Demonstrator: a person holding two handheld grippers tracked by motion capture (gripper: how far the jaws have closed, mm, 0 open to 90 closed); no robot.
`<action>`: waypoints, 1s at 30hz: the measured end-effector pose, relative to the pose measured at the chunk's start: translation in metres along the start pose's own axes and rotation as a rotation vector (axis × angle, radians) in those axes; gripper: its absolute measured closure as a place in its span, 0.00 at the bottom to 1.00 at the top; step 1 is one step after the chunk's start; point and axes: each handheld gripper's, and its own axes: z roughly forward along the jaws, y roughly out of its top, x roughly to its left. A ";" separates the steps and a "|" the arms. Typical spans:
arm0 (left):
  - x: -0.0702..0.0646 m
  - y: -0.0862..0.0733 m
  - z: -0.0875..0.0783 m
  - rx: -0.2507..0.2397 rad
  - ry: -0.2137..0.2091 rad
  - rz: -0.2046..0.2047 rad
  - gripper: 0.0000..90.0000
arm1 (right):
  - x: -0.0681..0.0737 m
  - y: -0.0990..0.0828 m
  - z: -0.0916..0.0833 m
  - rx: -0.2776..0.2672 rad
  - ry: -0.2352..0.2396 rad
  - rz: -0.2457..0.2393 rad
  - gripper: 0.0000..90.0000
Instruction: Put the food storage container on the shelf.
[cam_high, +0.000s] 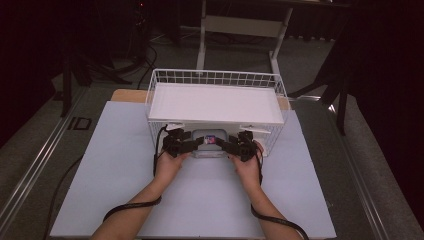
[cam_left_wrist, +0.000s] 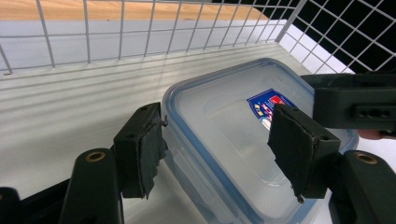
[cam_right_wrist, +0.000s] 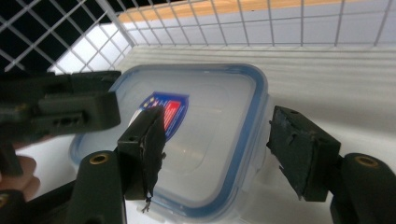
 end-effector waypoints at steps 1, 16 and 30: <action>-0.002 0.000 -0.003 -0.009 0.013 -0.002 0.41 | 0.001 0.000 -0.002 -0.001 -0.004 -0.014 0.40; -0.012 -0.009 -0.041 -0.018 0.011 0.079 0.41 | 0.020 -0.014 -0.034 -0.034 0.008 -0.193 0.40; -0.020 -0.041 -0.100 -0.006 -0.116 0.068 0.35 | 0.052 -0.033 -0.043 -0.001 0.028 -0.261 0.53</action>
